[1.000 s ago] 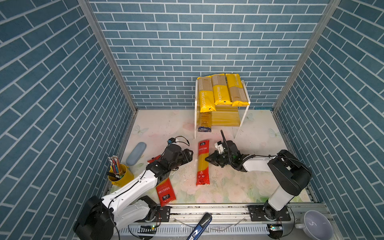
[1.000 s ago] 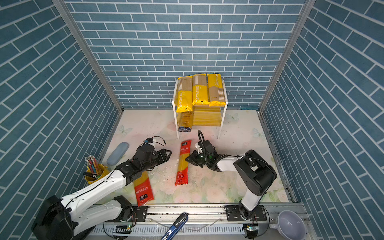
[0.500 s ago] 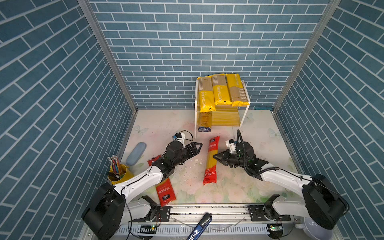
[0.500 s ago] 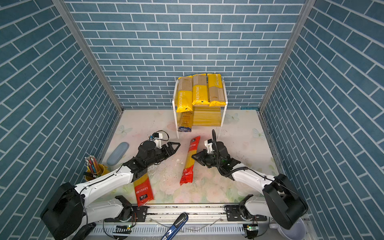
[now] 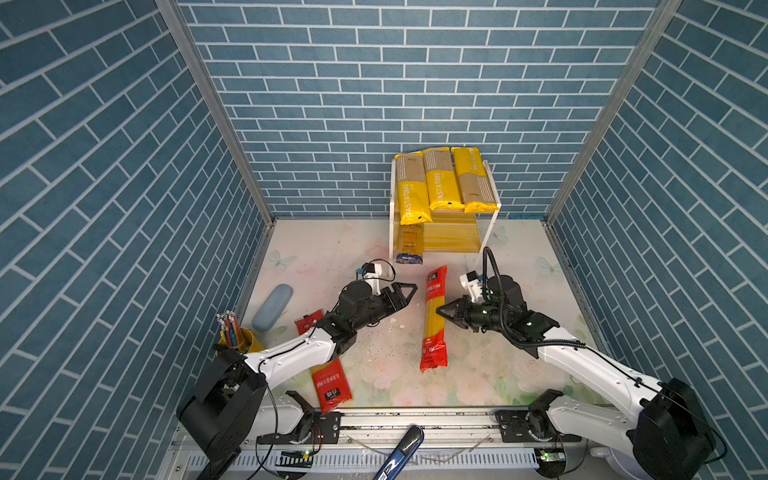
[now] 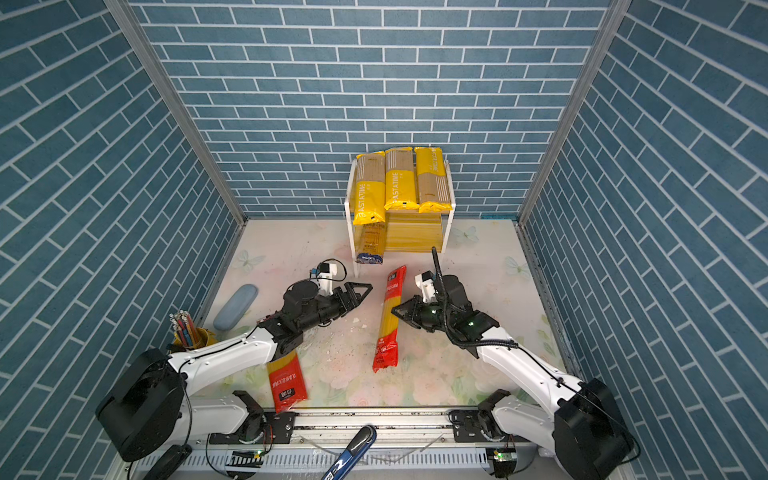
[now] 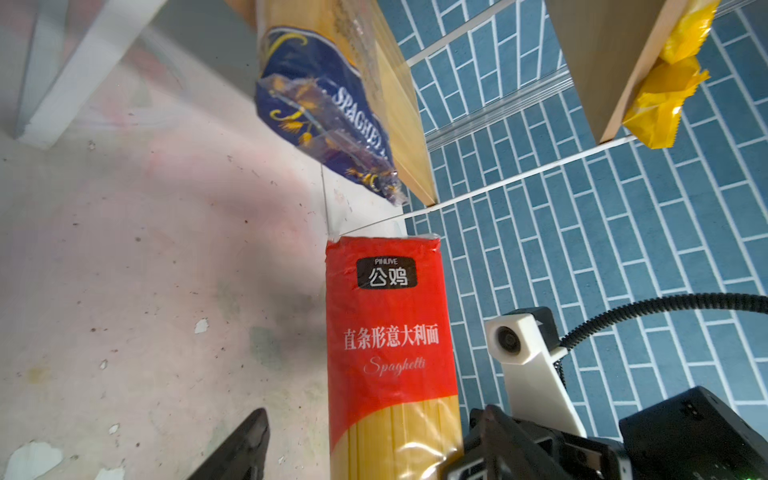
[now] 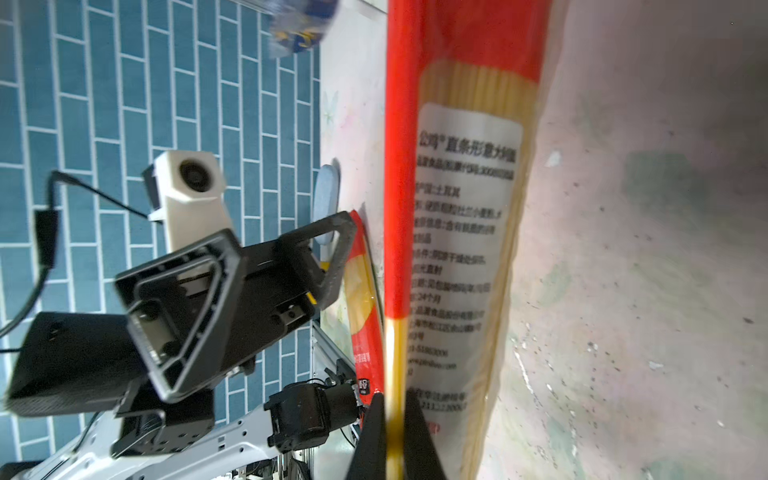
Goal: Place and organize the pasta boxes and bags onto the shelf
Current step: 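Lift the red bag upright with the right gripper while left gripper approaches, then grasp the red bag's top with the left gripper while right holds its bottom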
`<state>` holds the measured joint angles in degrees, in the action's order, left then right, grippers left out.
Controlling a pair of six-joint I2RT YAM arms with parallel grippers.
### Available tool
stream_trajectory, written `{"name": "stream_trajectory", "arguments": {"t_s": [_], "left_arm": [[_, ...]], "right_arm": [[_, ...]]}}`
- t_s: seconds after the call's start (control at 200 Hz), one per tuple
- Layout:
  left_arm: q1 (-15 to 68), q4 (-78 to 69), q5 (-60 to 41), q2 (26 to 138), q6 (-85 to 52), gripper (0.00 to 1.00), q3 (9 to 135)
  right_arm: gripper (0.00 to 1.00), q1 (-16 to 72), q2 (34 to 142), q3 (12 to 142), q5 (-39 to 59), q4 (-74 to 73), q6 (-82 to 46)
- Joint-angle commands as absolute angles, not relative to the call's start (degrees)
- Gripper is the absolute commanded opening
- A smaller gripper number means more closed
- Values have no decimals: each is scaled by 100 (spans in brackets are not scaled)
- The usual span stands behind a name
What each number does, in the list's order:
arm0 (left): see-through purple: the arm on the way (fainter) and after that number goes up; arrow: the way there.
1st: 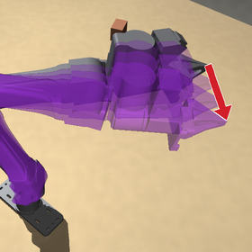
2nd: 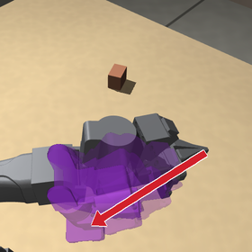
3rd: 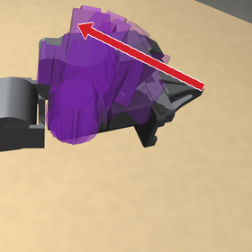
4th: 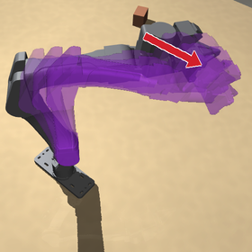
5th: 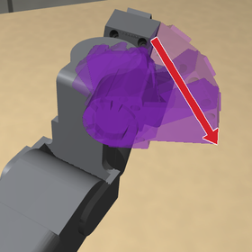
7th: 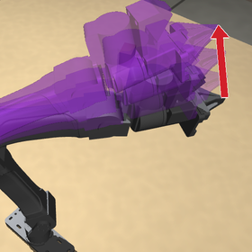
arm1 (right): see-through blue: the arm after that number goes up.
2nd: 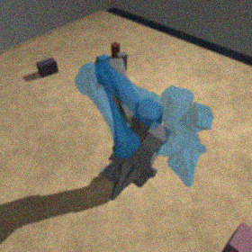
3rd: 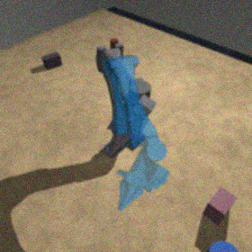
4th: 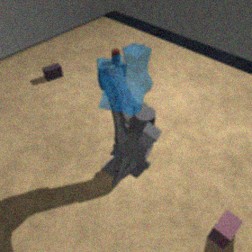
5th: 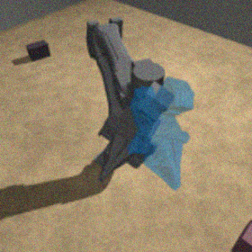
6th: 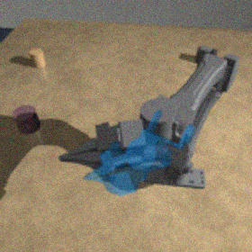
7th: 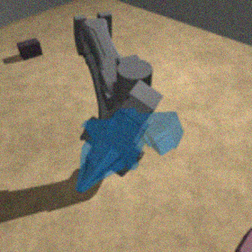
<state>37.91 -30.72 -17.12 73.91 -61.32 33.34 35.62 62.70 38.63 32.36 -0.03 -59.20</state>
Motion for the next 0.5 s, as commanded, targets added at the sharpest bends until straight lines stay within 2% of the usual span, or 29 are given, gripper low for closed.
{"name": "stream_trajectory", "arguments": {"t_s": [0.0, 0.225, 0.255, 0.3, 0.495], "left_arm": [[3819, -3569, -1902, 7476, -6194, 81, 3529], [4035, -4249, -1993, 7717, -6446, 82, 3606], [4074, -4274, -1988, 7728, -6422, 87, 3640], [4119, -4348, -1976, 7721, -6406, 90, 3664], [4160, -4727, -2014, 7812, -6504, 90, 3629]], "right_arm": [[0, 3561, 5978, 4457, 3709, -901, -5557], [0, 3559, 6192, 4670, 3964, -1944, -5879], [0, 3561, 6233, 4685, 4003, -2087, -5943], [0, 3560, 6274, 4693, 4043, -2283, -6036], [0, 3564, 6319, 4666, 4138, -2562, -6180]]}}
